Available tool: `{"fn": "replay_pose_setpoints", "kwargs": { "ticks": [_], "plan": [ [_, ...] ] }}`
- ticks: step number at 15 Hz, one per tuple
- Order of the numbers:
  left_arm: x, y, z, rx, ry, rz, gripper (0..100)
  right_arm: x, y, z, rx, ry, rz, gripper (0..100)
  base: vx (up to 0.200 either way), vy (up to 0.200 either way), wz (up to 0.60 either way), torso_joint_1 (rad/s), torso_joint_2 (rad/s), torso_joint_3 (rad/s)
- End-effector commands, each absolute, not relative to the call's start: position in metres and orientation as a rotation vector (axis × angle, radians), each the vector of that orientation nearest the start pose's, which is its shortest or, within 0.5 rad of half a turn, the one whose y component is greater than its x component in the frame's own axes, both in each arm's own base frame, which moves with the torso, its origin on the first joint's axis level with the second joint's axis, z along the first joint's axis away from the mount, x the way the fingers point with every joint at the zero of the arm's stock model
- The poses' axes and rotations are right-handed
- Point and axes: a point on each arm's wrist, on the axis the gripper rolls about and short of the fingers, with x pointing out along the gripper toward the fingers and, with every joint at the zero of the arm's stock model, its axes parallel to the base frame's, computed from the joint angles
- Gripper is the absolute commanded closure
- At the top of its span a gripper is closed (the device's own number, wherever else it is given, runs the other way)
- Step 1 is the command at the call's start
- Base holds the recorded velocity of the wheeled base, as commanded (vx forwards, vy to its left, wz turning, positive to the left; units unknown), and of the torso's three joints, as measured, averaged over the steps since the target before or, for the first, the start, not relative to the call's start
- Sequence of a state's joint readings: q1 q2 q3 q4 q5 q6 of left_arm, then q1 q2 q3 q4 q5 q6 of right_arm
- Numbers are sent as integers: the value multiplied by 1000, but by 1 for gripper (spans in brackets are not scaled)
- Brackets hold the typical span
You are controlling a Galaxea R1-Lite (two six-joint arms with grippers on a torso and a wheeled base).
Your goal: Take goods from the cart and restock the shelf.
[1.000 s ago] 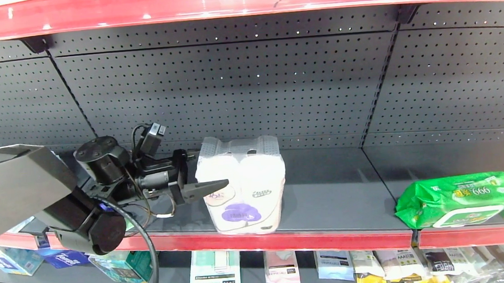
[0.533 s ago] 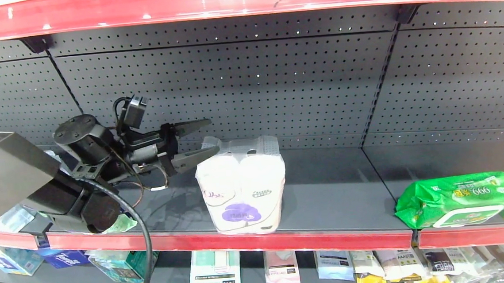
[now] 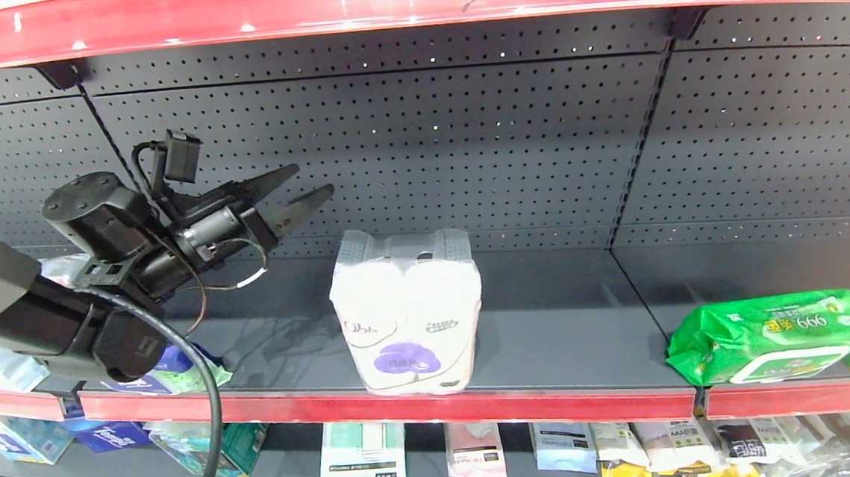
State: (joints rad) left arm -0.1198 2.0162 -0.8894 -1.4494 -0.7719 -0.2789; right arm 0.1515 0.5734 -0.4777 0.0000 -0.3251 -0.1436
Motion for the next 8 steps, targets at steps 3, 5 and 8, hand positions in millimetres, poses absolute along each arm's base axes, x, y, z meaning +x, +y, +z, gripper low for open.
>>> {"fn": "replay_pose_setpoints", "kwargs": {
  "ticks": [3,5,8],
  "plan": [
    [351,-46,203,-123,-209,-502,0,29,-3,210,-164,103,-162,100,0,0,0,0,0,0],
    [340,-40,215,-140,-163,-250,0,29,-3,210,-164,101,-157,100,0,0,0,0,0,0],
    [270,-30,244,-112,87,-104,0,27,-3,211,-161,89,-154,100,0,0,0,0,0,0]
  ]
}}
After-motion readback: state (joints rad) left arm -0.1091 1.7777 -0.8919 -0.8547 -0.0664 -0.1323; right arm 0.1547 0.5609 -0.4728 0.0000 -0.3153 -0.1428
